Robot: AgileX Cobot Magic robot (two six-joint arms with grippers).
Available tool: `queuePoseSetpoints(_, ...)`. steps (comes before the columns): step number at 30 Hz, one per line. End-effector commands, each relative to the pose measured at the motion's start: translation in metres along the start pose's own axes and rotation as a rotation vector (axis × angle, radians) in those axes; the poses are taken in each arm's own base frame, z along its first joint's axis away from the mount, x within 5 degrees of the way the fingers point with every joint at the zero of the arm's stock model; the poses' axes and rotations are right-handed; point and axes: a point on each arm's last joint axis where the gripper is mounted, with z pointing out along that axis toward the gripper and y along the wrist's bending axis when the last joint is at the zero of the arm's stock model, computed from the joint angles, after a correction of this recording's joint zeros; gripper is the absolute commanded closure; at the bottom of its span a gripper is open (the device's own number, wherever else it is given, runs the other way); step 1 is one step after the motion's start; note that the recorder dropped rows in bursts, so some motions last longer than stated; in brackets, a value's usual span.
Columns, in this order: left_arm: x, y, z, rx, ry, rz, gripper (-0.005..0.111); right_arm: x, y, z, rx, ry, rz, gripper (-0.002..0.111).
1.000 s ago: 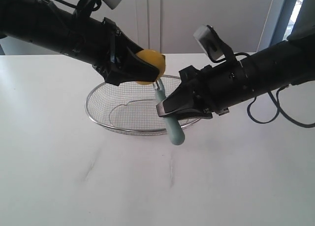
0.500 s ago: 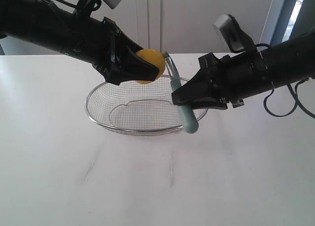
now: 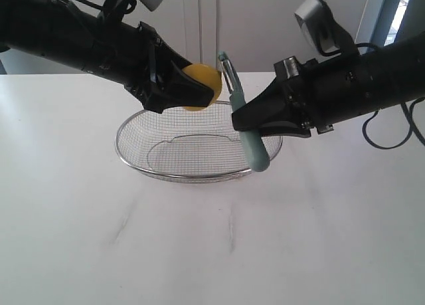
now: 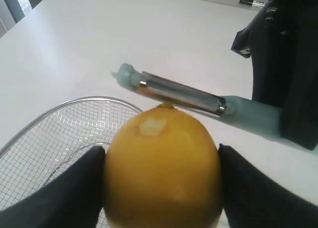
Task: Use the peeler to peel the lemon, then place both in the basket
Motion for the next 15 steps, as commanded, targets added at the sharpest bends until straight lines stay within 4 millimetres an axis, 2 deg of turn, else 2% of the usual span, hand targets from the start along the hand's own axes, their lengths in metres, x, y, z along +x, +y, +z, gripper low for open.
queuePoseSetpoints(1, -0.006, -0.004, -0.005, 0.006, -0.038, -0.019, 0.107, -0.004, 0.001, -0.004, 0.022, -0.036, -0.017, 0.108)
queuePoseSetpoints(15, -0.006, -0.004, -0.005, 0.006, -0.039, -0.020, 0.107, 0.002, -0.015, 0.003, 0.061, -0.025, 0.069, 0.108)
